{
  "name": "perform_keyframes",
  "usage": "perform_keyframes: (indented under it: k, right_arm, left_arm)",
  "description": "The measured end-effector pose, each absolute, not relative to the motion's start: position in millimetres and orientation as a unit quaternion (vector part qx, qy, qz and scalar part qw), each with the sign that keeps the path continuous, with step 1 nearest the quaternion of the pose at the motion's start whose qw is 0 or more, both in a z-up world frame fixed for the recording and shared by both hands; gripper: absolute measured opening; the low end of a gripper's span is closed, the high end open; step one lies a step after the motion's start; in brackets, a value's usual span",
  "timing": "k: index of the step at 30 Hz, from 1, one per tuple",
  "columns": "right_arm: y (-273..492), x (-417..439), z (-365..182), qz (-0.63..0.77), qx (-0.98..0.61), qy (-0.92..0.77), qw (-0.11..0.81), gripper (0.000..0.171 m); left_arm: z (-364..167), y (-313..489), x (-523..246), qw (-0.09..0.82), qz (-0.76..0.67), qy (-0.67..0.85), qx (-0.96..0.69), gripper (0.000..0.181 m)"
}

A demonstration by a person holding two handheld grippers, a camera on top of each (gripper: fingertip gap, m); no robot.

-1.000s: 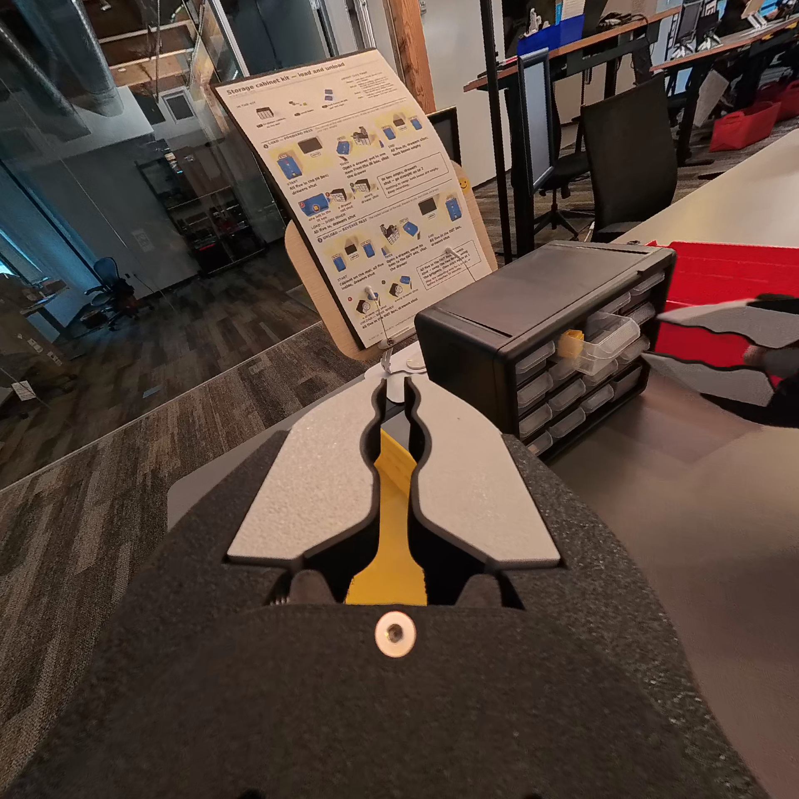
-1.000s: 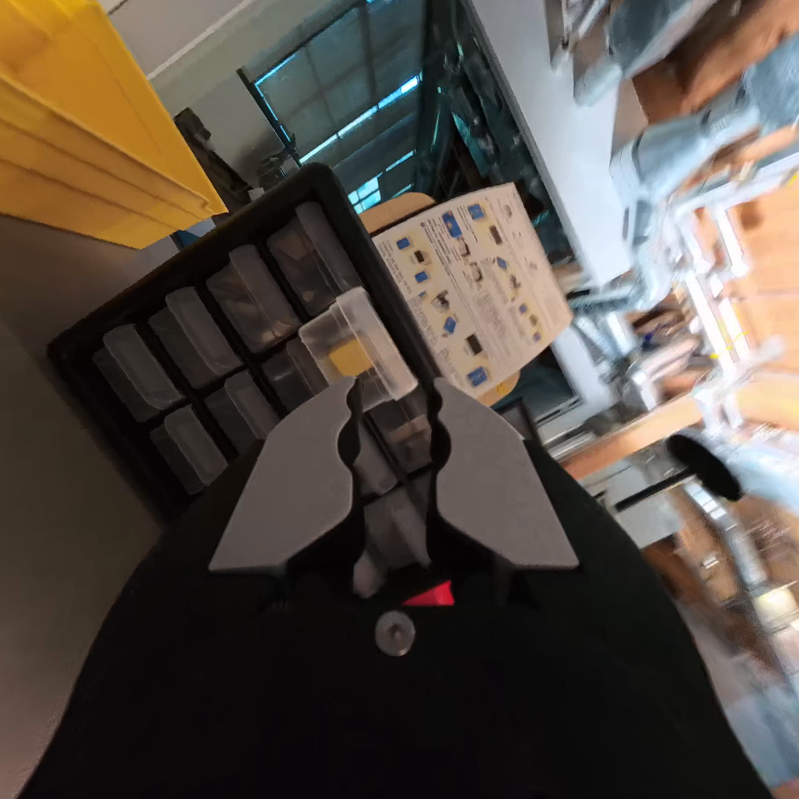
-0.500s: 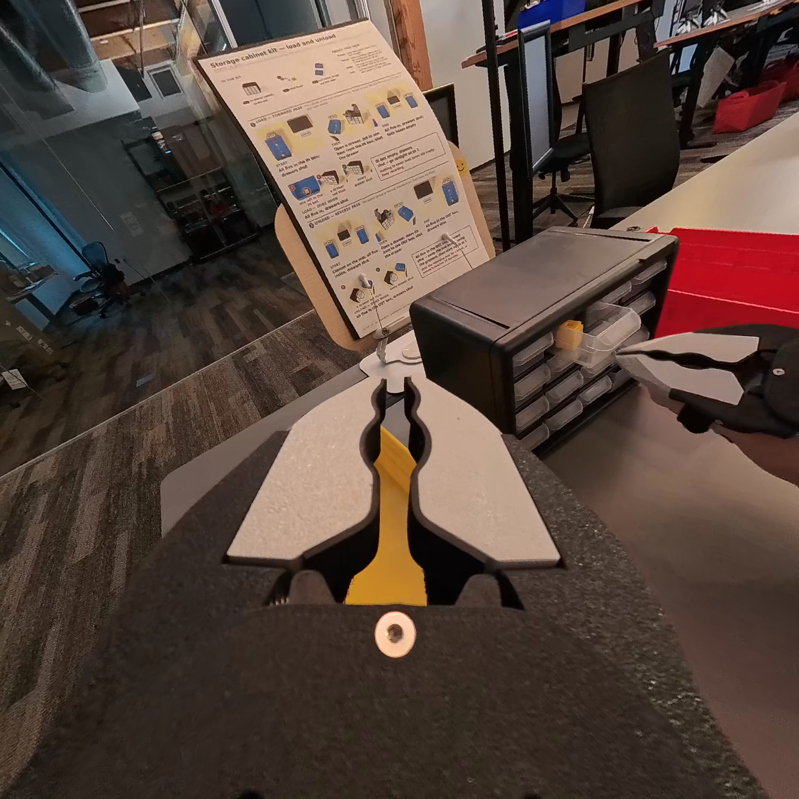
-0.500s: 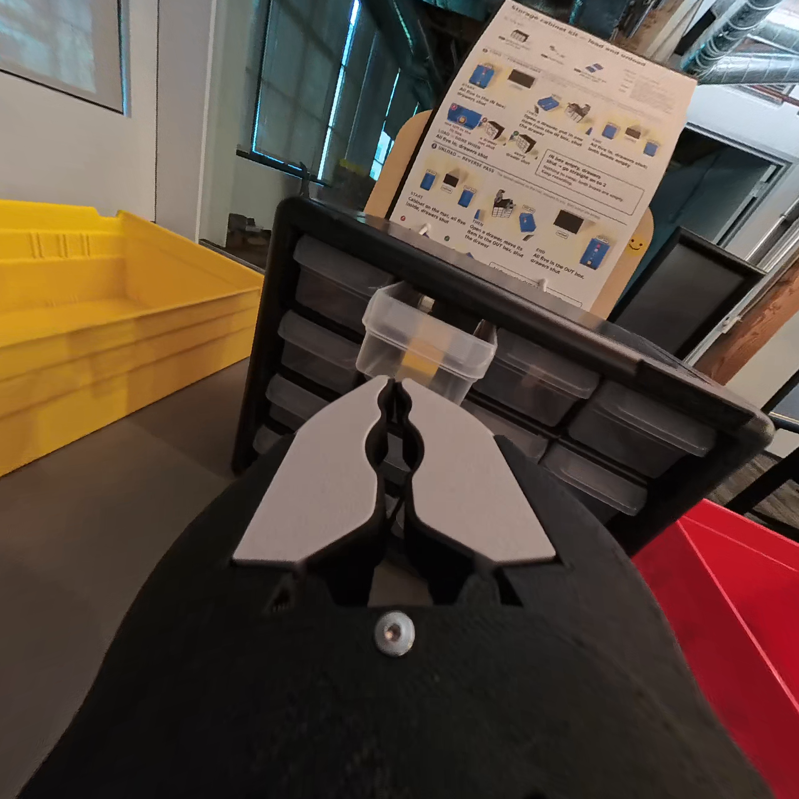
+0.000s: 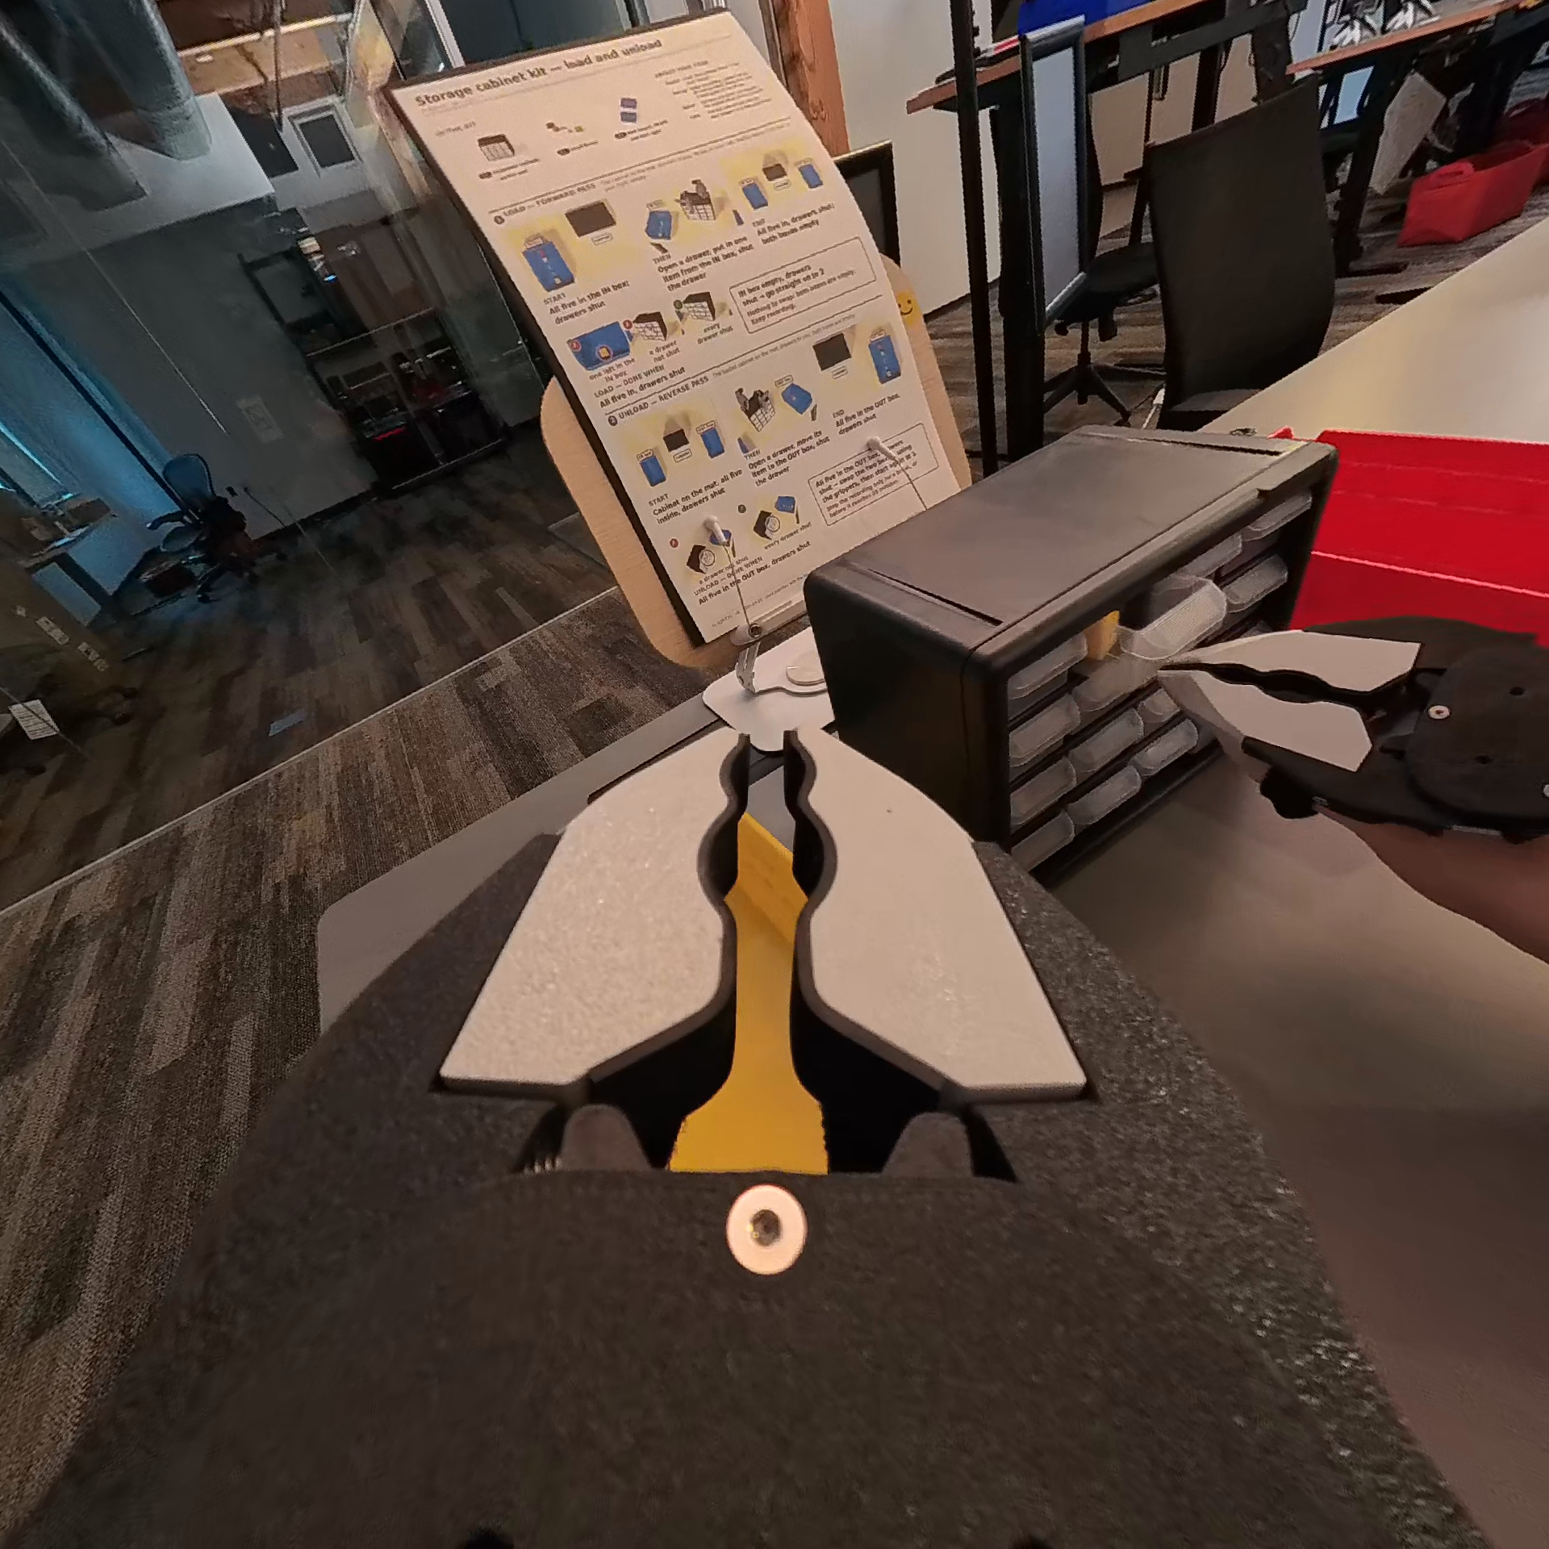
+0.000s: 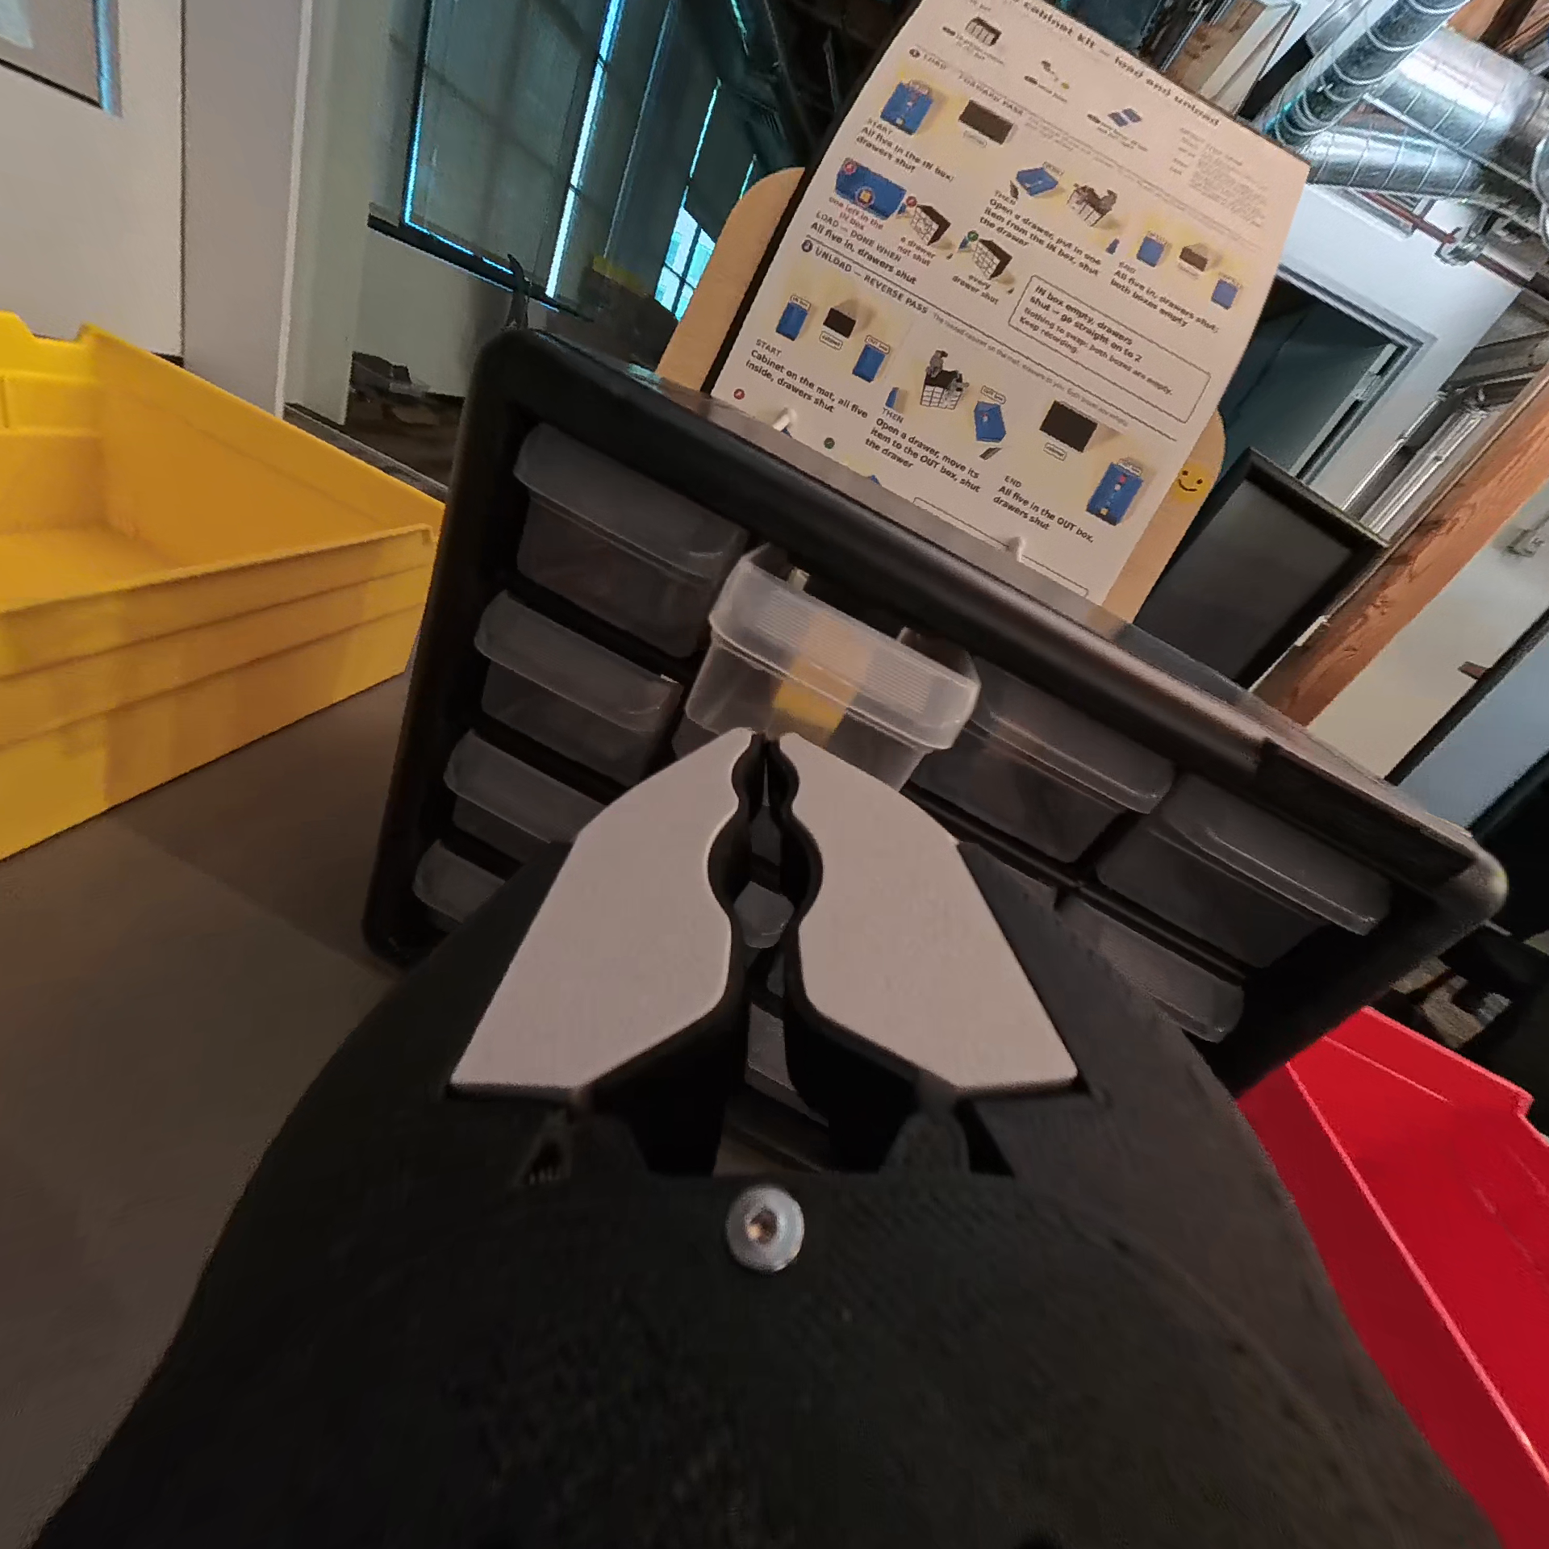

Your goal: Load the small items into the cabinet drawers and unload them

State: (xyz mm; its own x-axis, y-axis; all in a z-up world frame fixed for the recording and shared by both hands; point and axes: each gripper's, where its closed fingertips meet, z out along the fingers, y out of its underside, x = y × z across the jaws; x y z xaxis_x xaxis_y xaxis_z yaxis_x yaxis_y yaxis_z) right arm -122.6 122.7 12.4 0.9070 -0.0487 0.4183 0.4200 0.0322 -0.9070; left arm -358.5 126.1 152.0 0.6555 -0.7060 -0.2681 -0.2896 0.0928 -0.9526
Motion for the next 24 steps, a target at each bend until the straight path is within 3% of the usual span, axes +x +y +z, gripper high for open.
perform_keyframes:
  k: [24]
  right_arm:
    - [151,-109,20,-0.201,-0.67,-0.15,0.698,0.001]
  left_arm:
    - [148,132,-363,0.629,-0.166,0.373,-0.662,0.007]
